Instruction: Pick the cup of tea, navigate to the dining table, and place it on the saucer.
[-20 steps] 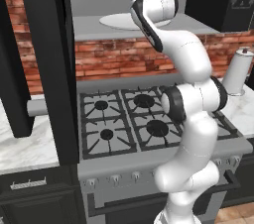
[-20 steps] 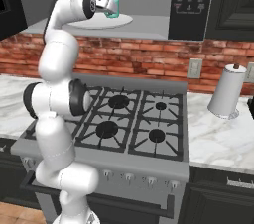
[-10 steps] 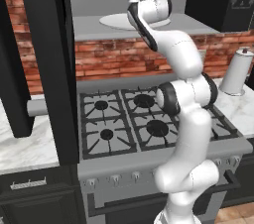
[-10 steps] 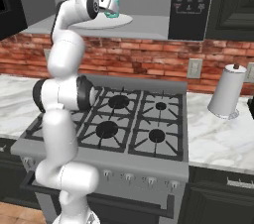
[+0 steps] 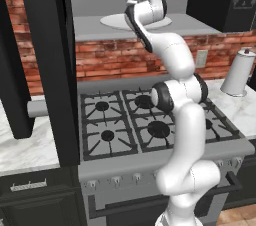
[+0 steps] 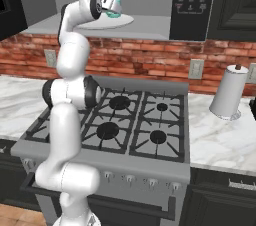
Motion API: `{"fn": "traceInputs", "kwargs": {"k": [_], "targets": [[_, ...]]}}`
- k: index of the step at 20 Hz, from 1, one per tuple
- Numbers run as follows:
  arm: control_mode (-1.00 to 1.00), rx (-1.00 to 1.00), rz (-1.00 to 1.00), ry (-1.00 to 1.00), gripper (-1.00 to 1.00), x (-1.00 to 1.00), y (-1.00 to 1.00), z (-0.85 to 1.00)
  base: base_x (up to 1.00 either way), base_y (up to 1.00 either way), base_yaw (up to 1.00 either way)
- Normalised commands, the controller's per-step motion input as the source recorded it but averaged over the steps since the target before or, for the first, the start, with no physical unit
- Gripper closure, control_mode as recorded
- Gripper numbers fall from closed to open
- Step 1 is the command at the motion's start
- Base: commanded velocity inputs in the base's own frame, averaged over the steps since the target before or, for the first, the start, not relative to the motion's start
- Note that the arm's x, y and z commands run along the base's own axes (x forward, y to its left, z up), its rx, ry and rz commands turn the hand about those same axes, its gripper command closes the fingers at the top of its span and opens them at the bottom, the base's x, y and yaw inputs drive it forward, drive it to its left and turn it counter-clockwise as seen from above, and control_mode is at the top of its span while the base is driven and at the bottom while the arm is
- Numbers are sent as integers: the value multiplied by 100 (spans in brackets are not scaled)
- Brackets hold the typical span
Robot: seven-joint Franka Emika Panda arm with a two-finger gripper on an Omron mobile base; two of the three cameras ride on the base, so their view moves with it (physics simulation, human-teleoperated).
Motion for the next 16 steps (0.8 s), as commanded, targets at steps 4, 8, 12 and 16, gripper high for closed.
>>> {"fn": "traceInputs", "kwargs": {"k": [4,8,12,16], "targets": [[-100,0,-1,0,-100,3,0,0,0,0,0],[-100,0,0,0,-100,0,0,0,0,0,0],[-100,0,0,0,100,0,0,0,0,0,0],[-100,0,0,0,100,0,0,0,0,0,0]]}}
